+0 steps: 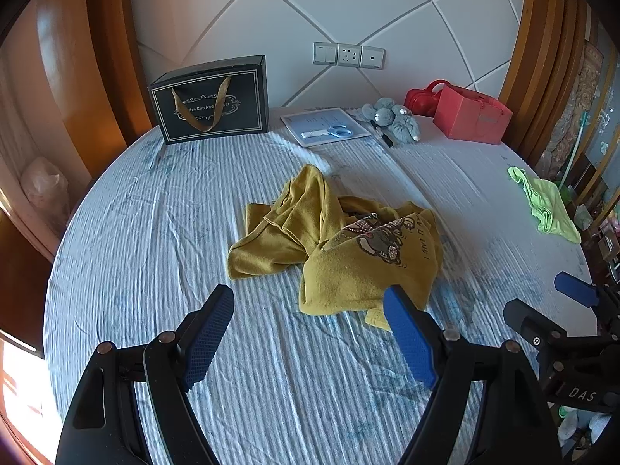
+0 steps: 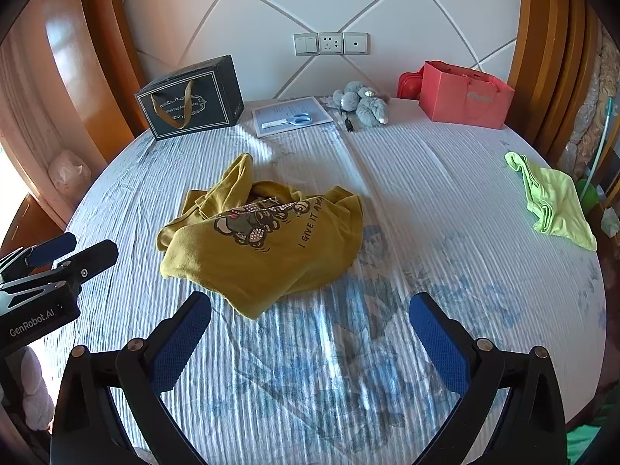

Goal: Fold clothes
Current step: 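Move both grippers toward the crumpled mustard-yellow T-shirt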

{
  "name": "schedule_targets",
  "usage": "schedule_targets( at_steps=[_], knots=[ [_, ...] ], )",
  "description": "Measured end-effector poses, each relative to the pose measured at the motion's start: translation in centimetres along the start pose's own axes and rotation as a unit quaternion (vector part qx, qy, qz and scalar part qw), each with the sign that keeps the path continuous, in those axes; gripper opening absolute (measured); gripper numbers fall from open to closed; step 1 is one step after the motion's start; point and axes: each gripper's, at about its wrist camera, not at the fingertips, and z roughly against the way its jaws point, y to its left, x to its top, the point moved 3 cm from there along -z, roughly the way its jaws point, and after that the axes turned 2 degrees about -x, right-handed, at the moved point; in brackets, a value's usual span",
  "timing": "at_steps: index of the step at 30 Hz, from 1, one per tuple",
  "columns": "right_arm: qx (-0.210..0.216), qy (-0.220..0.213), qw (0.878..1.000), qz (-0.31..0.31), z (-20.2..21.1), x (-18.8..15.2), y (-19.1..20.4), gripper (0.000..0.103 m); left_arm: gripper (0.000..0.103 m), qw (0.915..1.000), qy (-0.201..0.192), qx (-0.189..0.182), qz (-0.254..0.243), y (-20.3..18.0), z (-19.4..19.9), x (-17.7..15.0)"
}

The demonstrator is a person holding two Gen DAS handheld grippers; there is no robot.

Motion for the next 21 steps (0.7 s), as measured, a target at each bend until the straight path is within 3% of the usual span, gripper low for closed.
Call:
schedule_targets(
  at_steps=[21],
  knots=[
    [0.001,0.001,1.000,0.000,-0.43,0.00,0.18,0.103,0.080,1.0000,0.005,-0.001,0.000,0.25,-0.18,-0.20]
  ],
)
